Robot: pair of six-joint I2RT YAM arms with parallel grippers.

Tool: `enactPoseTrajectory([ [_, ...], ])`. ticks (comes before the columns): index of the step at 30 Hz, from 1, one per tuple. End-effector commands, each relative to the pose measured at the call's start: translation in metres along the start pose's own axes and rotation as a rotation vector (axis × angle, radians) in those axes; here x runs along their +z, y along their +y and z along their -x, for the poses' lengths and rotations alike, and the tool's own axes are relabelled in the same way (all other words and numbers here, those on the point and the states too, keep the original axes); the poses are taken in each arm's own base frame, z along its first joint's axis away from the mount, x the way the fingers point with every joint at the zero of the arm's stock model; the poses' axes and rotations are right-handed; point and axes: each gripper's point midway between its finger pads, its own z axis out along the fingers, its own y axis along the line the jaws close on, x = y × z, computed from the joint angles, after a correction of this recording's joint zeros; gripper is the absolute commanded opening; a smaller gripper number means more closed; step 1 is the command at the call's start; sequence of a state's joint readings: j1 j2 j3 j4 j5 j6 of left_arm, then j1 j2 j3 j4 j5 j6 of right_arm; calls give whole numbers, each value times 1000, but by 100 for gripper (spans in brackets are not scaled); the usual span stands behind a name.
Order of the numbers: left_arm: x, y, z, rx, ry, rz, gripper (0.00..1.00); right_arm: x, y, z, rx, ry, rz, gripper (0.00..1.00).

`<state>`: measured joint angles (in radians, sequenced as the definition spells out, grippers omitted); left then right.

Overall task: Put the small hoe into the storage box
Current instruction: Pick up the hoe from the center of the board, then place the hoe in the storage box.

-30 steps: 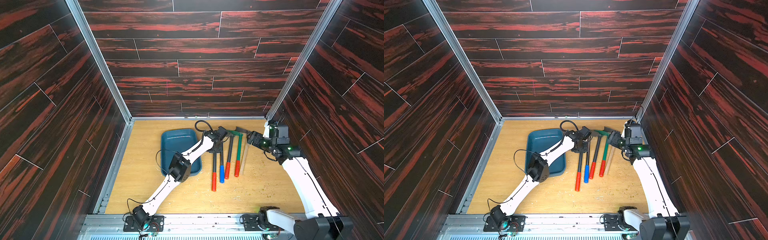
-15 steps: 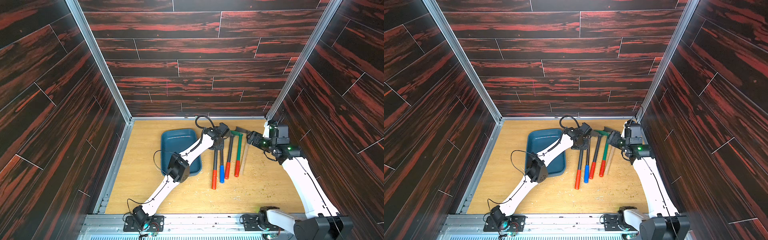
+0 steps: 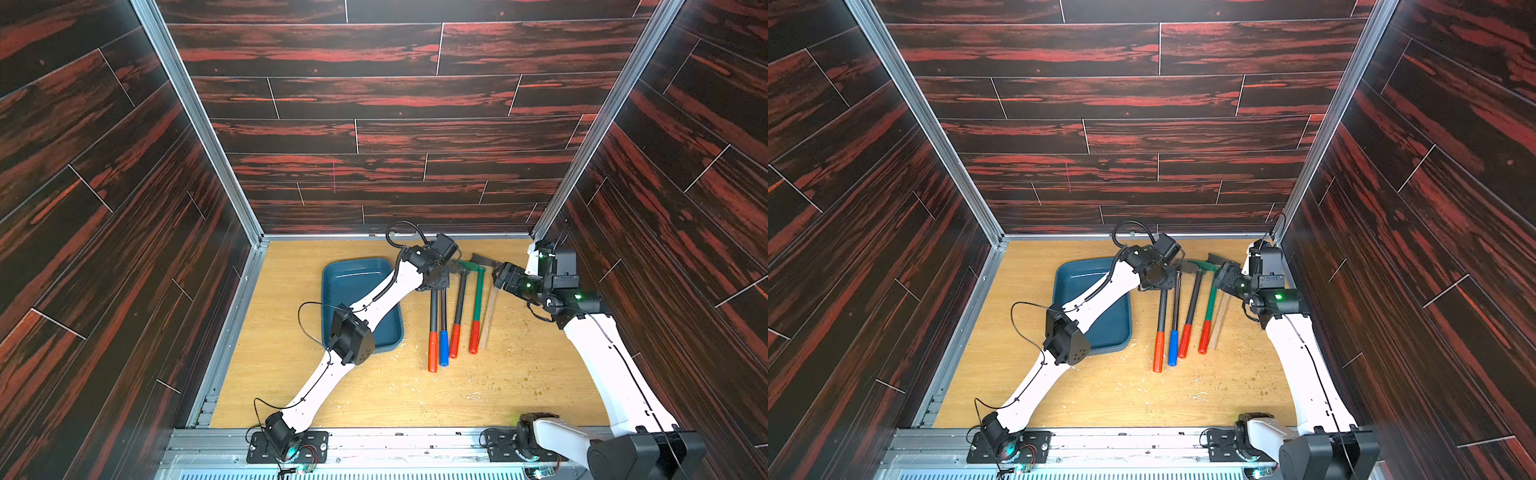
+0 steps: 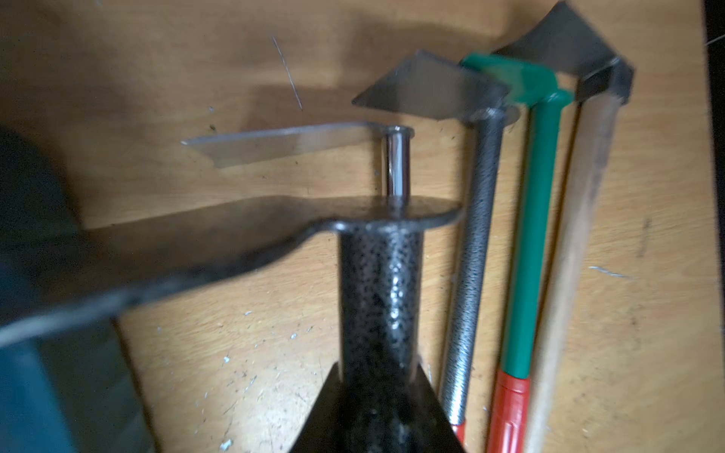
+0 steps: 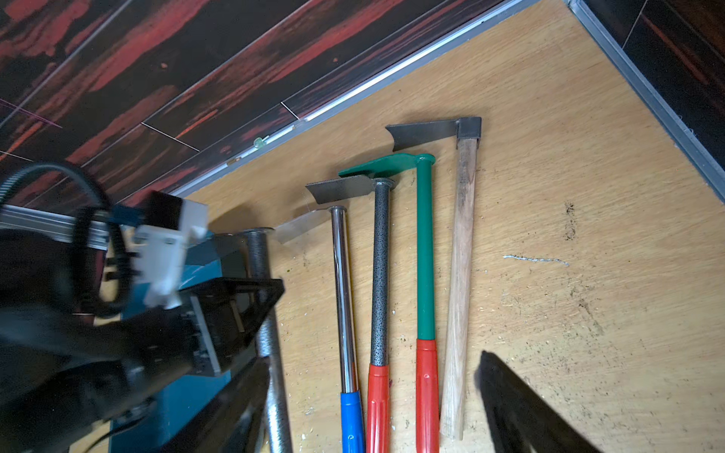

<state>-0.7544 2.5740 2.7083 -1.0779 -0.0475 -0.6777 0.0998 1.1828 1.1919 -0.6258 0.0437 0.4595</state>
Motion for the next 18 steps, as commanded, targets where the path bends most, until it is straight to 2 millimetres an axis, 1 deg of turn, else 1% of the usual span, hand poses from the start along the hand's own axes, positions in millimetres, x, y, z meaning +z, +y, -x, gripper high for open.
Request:
enactPoseTrajectory([
  [1,-78,-6,37,-36,-122,-56,1,1,2,3,11,-3,8,86],
  [5,-93,16,48,-79,-144,-15,0,1,1,3,14,-2,8,86],
  [10,-105,52,59,-145,-171,60,0,3,1,2,11,2,6,86],
  [15,-118,69,67,-201,-207,90,0,4,2,0,11,8,10,86],
  [18,-120,80,70,-244,-210,96,0,4,1,0,12,9,11,86],
])
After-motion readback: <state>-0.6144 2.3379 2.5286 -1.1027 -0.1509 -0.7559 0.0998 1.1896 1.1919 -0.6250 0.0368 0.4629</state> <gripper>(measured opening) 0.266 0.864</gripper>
